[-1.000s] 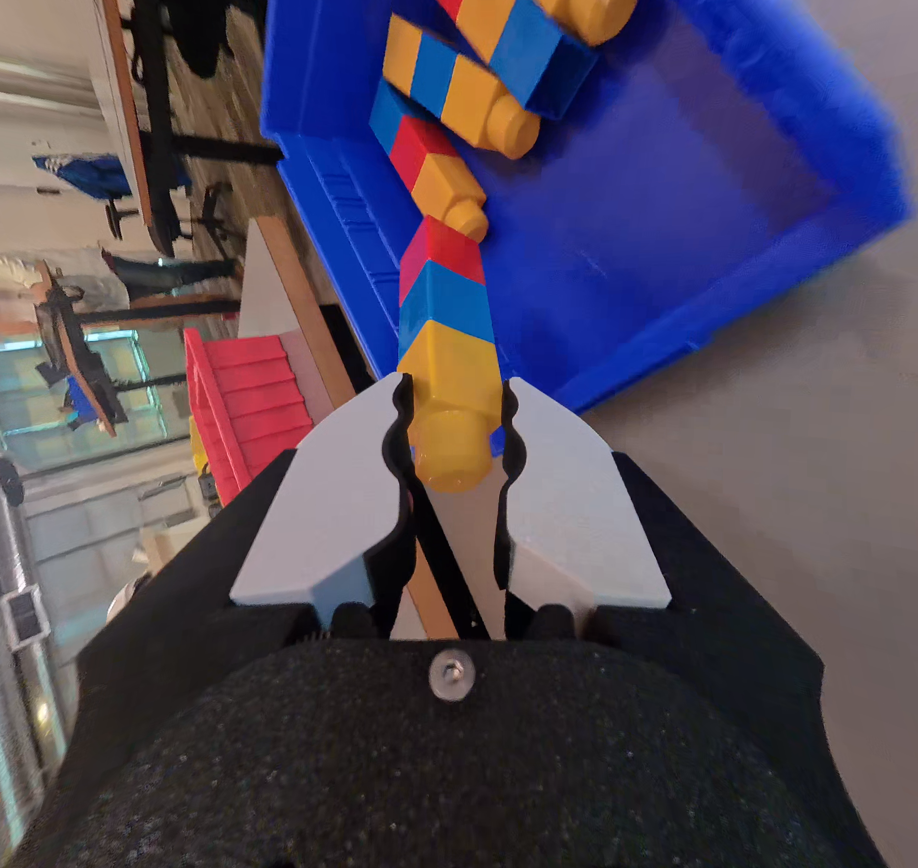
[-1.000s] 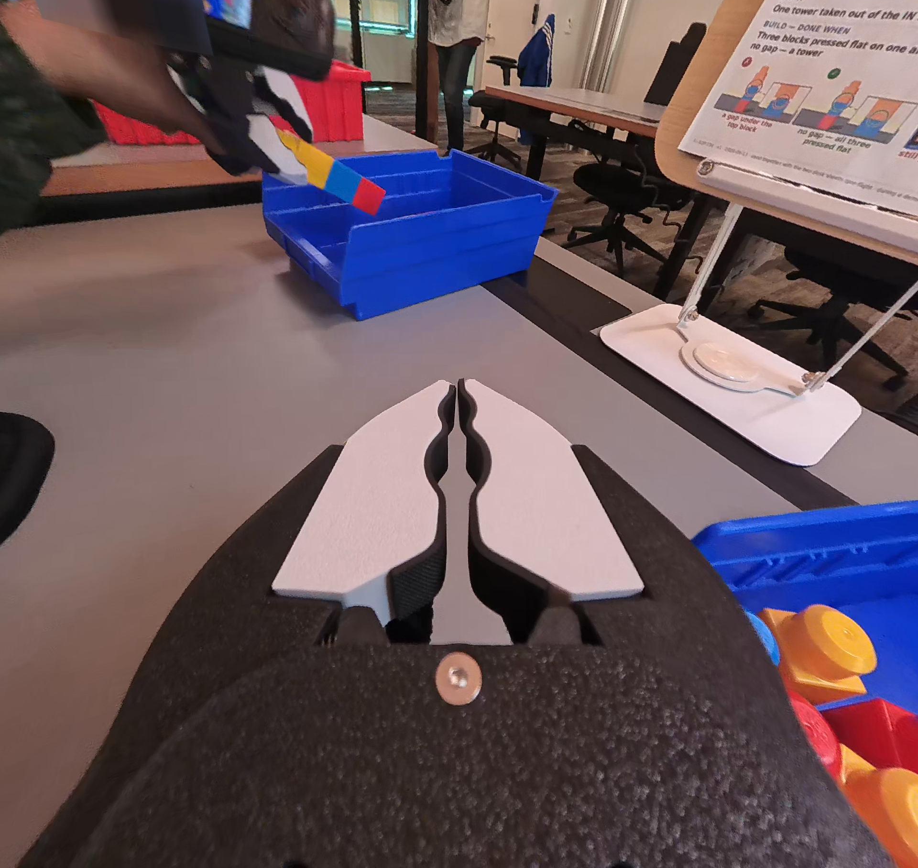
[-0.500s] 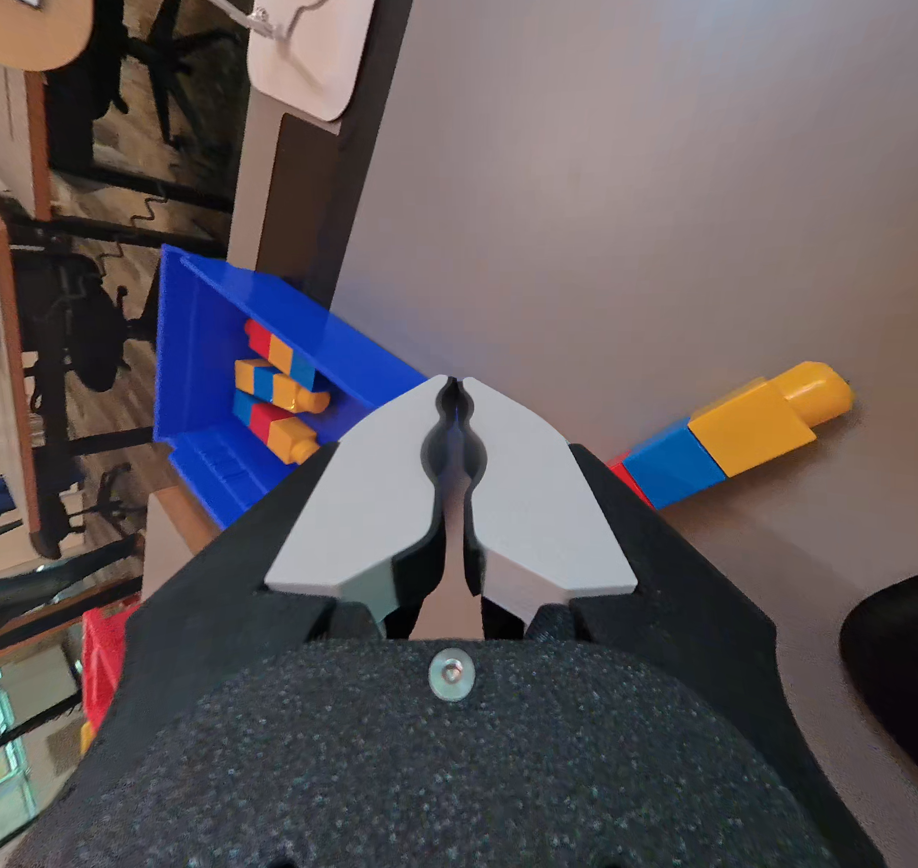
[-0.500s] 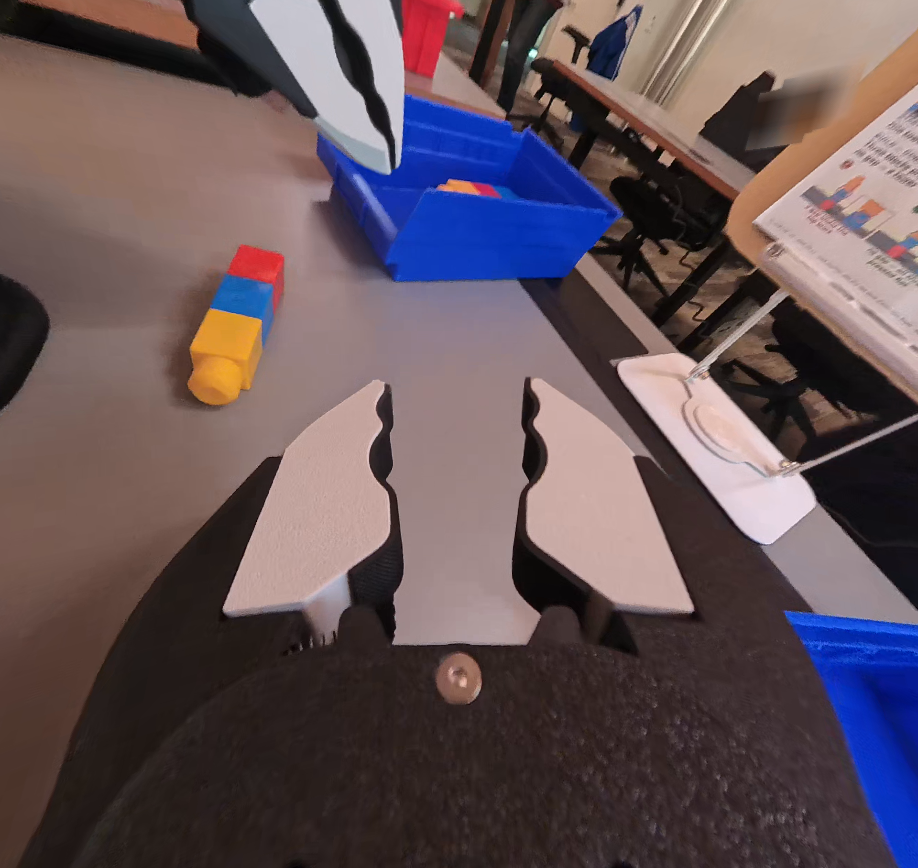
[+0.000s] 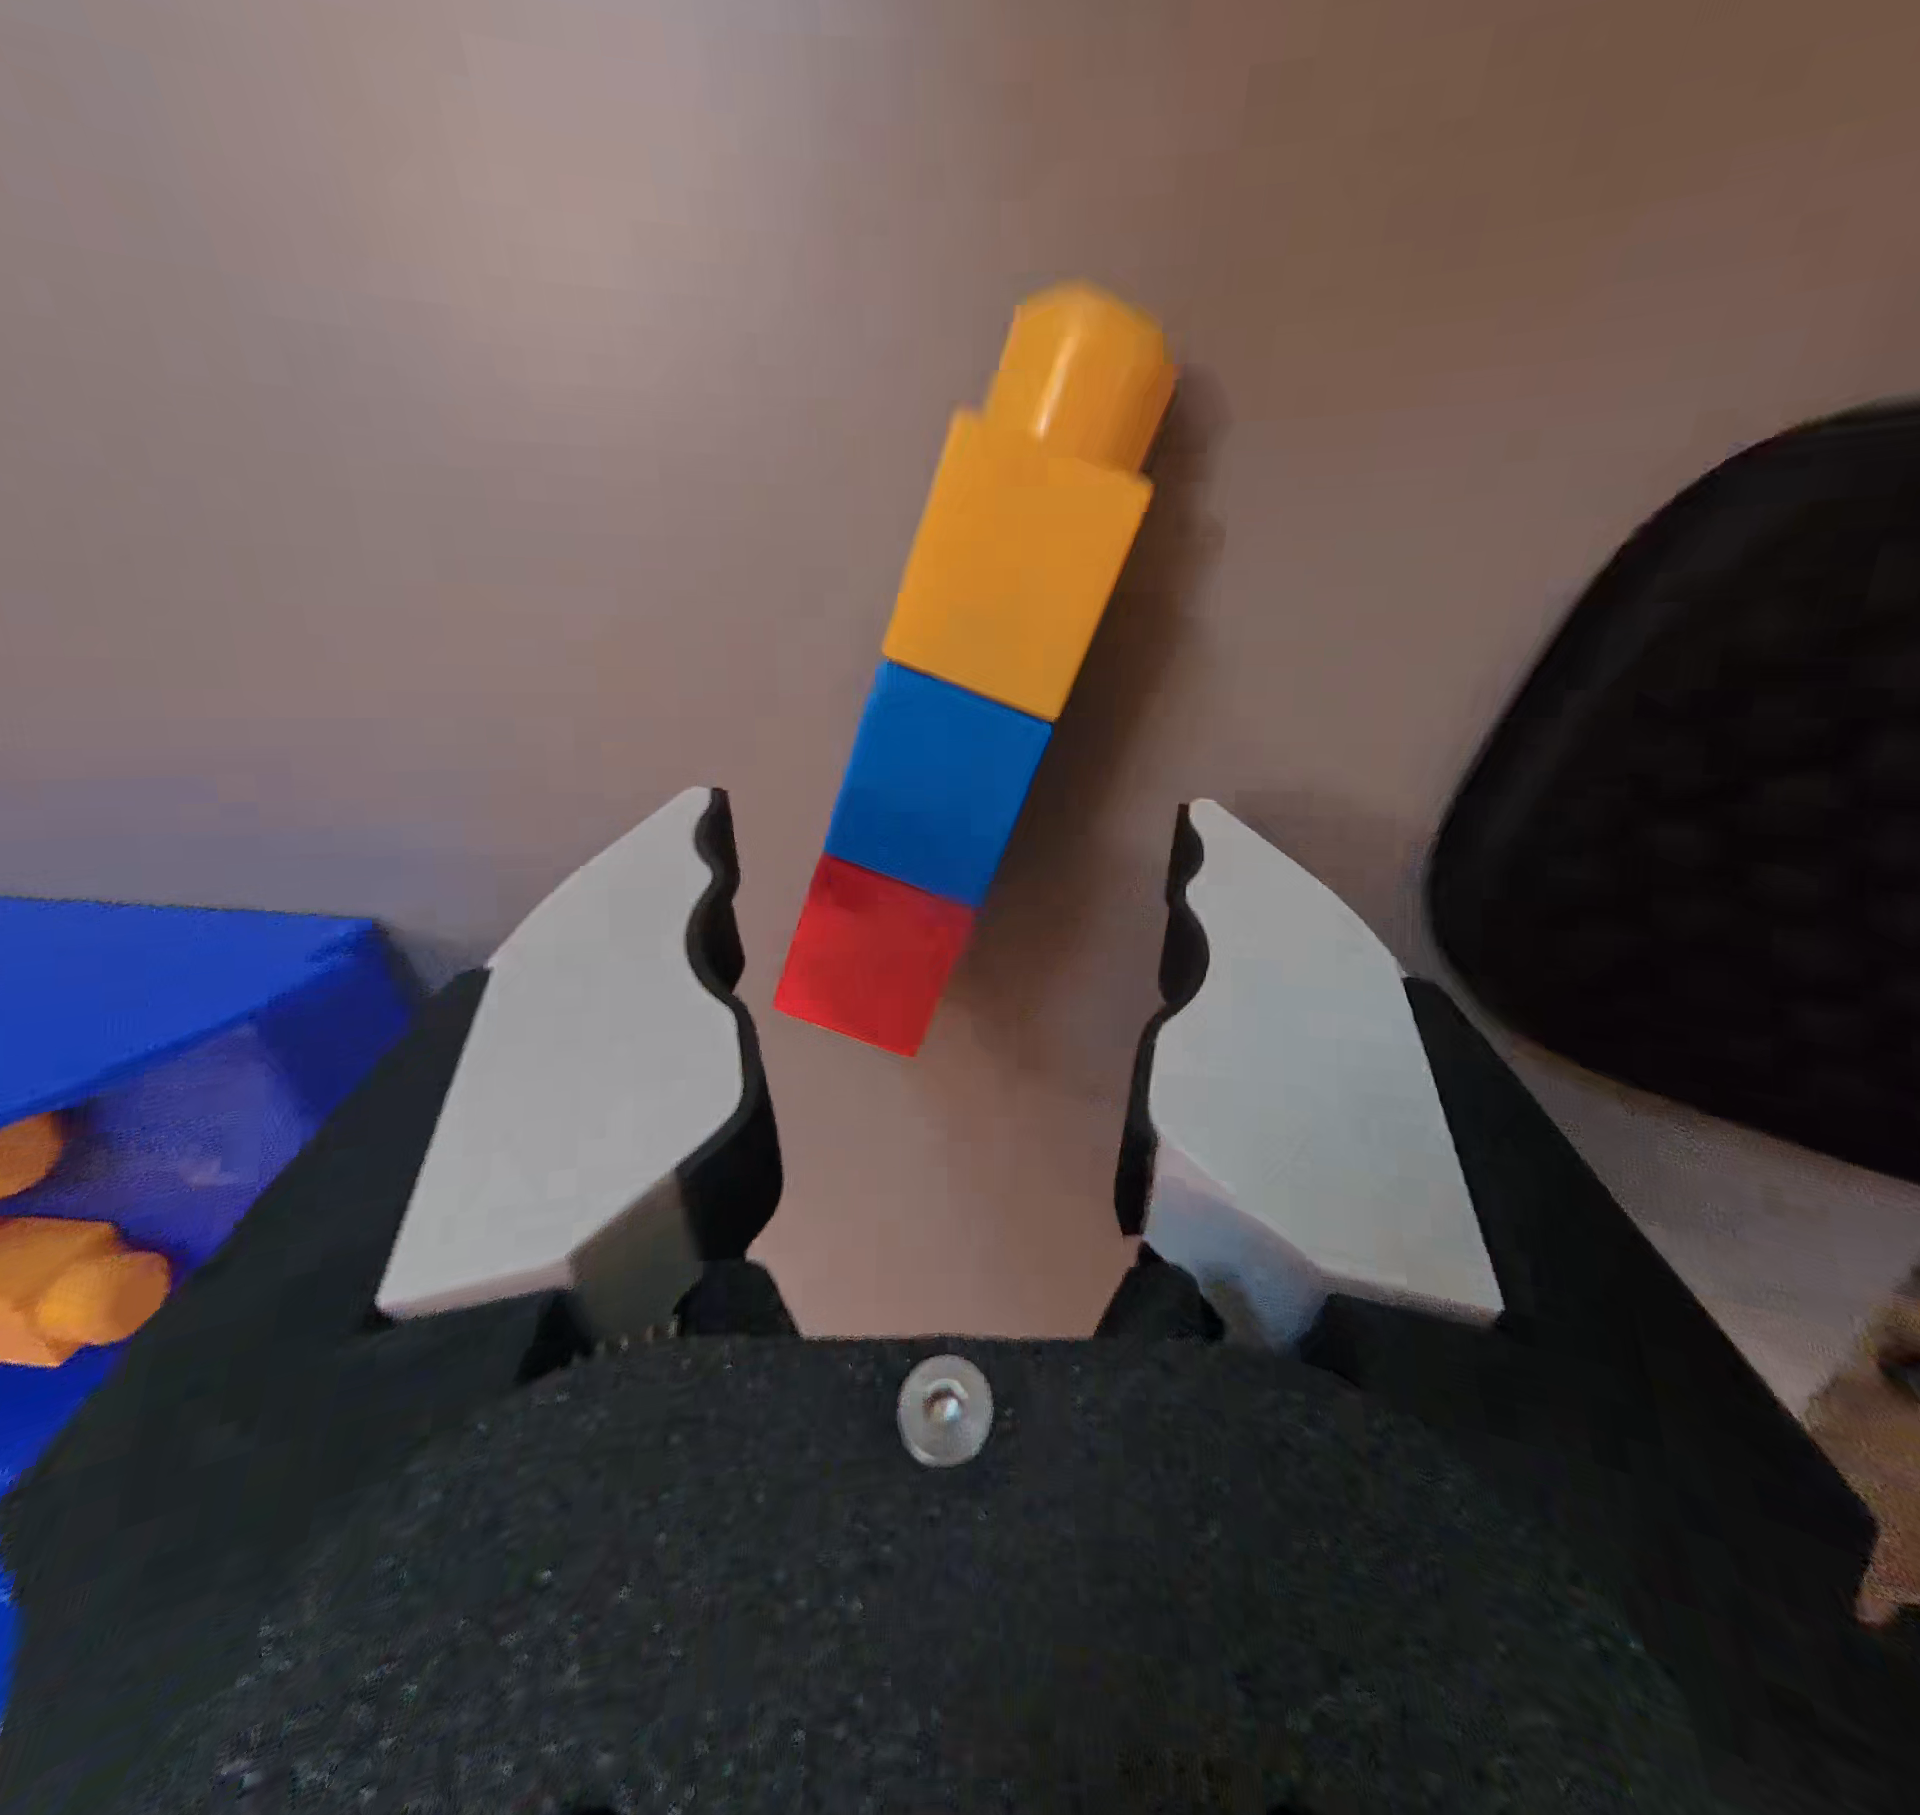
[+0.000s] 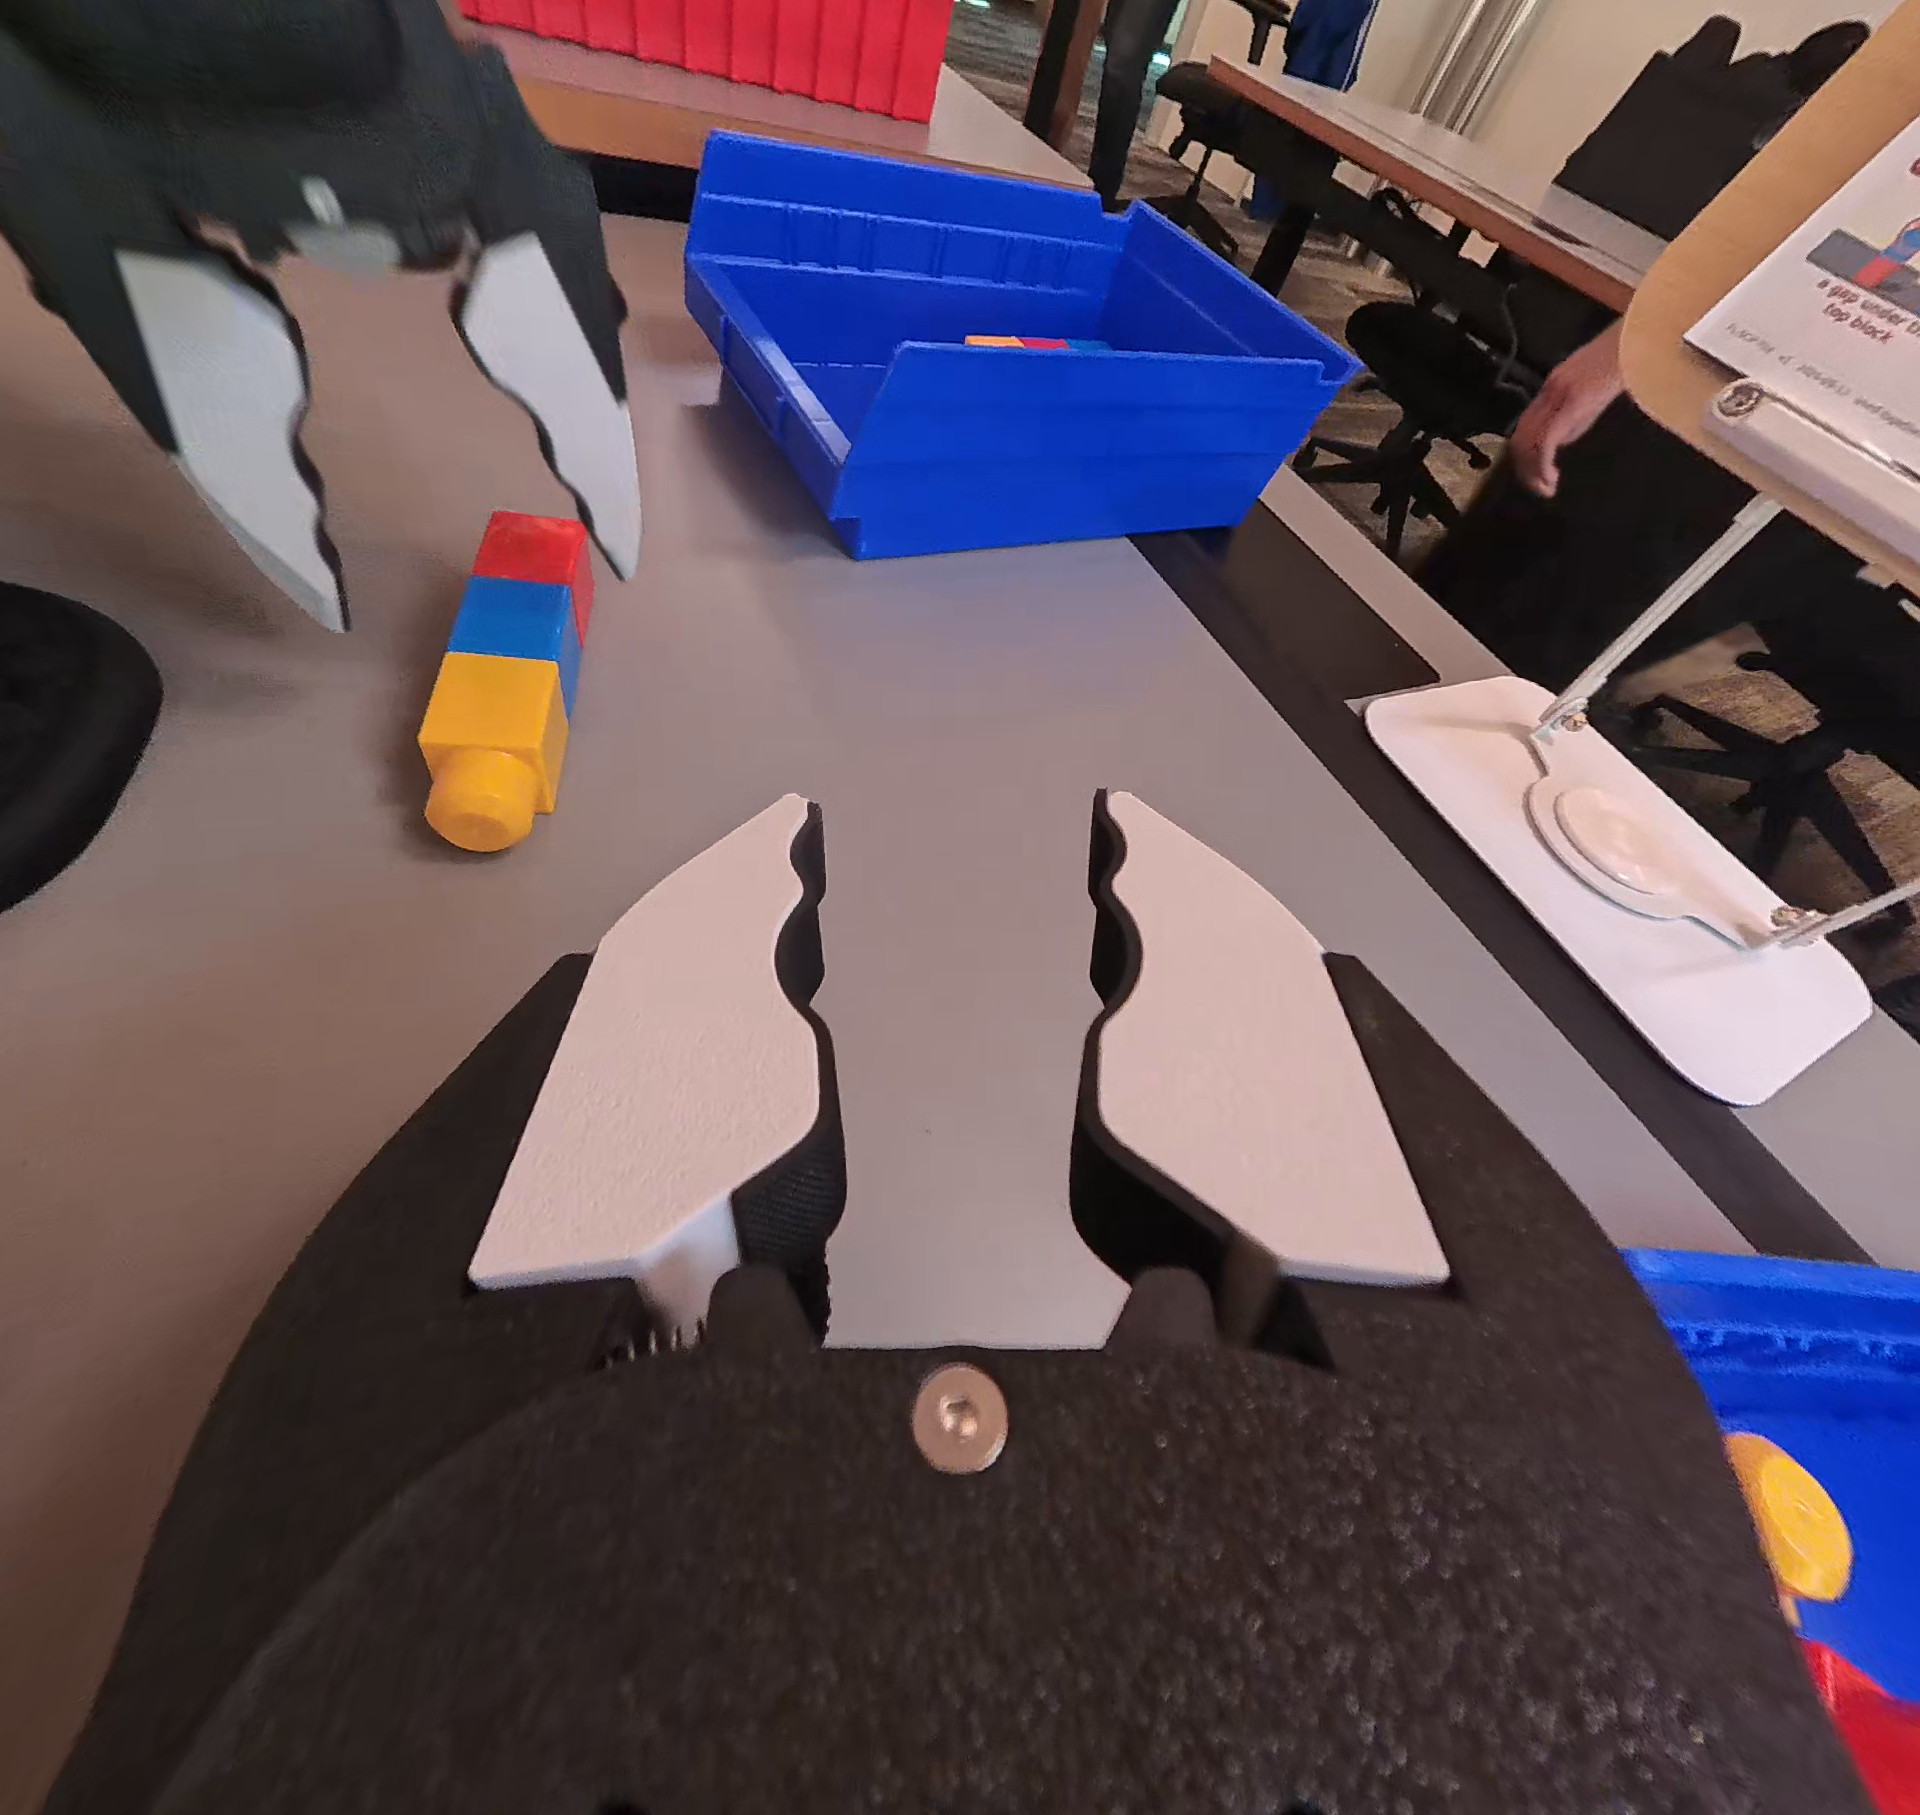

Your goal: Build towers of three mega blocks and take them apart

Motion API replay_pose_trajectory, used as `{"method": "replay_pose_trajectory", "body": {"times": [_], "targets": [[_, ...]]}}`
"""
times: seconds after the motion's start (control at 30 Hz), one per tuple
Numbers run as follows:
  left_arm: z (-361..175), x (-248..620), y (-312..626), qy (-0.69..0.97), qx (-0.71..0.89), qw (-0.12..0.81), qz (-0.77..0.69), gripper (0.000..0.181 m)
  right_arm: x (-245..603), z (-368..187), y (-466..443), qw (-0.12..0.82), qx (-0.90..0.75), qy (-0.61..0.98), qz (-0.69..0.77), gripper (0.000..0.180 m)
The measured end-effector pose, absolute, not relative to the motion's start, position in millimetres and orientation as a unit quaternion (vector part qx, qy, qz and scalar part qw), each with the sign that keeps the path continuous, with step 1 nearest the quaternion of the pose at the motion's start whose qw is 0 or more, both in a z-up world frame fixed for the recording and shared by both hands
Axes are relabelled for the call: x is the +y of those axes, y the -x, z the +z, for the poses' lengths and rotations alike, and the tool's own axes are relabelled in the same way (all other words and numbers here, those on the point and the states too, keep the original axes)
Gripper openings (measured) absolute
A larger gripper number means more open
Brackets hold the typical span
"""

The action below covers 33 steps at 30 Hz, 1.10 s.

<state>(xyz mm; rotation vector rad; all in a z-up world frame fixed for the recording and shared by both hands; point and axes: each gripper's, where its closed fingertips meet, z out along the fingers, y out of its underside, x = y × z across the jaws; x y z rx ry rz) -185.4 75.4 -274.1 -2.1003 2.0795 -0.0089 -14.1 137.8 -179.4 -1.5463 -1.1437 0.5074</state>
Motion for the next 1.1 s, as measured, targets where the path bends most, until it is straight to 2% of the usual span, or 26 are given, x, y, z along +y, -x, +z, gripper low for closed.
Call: {"method": "replay_pose_trajectory", "body": {"times": [0.07, 0.1, 0.13, 0.2, 0.4, 0.5, 0.67, 0.8, 0.9, 1.1], "targets": [[-298, 82, 202, 0.696, 0.714, 0.064, 0.047, 0.071, 136, -179, 15, 0.544, -0.483, 0.651, 0.218, 0.049], [-297, 83, 192, 0.7, 0.708, 0.085, 0.026, 0.045, 135, -179, 16, 0.543, -0.484, 0.65, 0.221, 0.049], [-294, 86, 188, 0.688, 0.718, 0.102, 0.026, 0.039, 135, -179, 16, 0.542, -0.484, 0.65, 0.223, 0.049], [-284, 90, 180, 0.678, 0.724, 0.123, 0.033, 0.038, 133, -179, 17, 0.54, -0.484, 0.649, 0.23, 0.049], [-183, 110, 86, 0.647, 0.636, 0.389, -0.16, 0.037, 120, -152, 21, 0.549, -0.45, 0.617, 0.339, 0.05], [-149, 117, 49, 0.624, 0.597, 0.436, -0.254, 0.038, 113, -127, 18, 0.56, -0.414, 0.585, 0.416, 0.053], [-116, 128, 2, 0.59, 0.55, 0.456, -0.376, 0.038, 109, -97, -2, 0.571, -0.365, 0.543, 0.496, 0.055], [-144, 139, -7, 0.604, 0.533, 0.447, -0.389, 0.037, 115, -94, -16, 0.585, -0.36, 0.546, 0.478, 0.052], [-174, 136, 0, 0.621, 0.542, 0.404, -0.396, 0.037, 121, -102, -20, 0.588, -0.37, 0.563, 0.447, 0.049], [-197, 122, 11, 0.623, 0.581, 0.35, -0.389, 0.037, 132, -126, -16, 0.565, -0.383, 0.602, 0.414, 0.043]]}}
